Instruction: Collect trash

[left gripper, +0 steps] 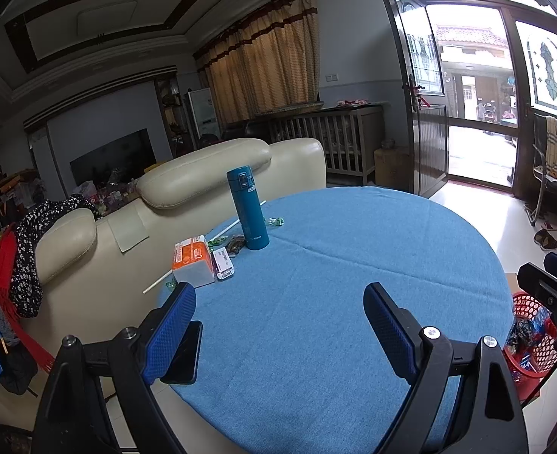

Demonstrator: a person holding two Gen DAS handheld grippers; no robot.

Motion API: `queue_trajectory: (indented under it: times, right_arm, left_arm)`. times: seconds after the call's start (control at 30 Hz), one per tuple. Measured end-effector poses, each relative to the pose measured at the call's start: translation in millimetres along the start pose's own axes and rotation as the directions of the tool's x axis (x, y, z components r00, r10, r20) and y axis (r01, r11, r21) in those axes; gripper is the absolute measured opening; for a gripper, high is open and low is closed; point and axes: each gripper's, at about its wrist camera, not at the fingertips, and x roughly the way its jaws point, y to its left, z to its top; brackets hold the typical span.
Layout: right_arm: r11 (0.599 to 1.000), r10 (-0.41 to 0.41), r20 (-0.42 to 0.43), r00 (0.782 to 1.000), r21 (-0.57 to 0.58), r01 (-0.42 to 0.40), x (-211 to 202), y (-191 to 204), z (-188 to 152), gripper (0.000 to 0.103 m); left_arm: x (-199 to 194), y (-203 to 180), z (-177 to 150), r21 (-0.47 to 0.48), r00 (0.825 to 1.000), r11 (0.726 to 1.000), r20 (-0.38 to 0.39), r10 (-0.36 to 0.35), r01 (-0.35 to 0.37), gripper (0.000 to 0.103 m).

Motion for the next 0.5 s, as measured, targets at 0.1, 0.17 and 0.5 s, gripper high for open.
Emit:
queue_trajectory:
  times: [0.1,0.17,0.5]
  right_arm:
    - [1.000,0.000,-0.002,1.000,0.001,0.000,0.2,0.1,-0.1,0.067]
    - [1.000,0.000,-0.001,1.000,0.002,0.000,-0.2,0.4,-0.2,0.067]
    - [1.000,0.000,-0.002,1.000,0.001,0.000,0.0,0.5,-0.3,0.067]
  left_arm:
    - [-0.2,0.1,-0.2,0.001,1.000,1.000,-0.001,-0.004,0.004,0.091]
    - [-0.5,0.1,-0.4,0.002,1.000,1.000,-0.001,-0.003,0.003,0.091]
    - [-1.7,0.1,-1.0,0.001,1.000,1.000,-0.007,-0.009,0.009,0.091]
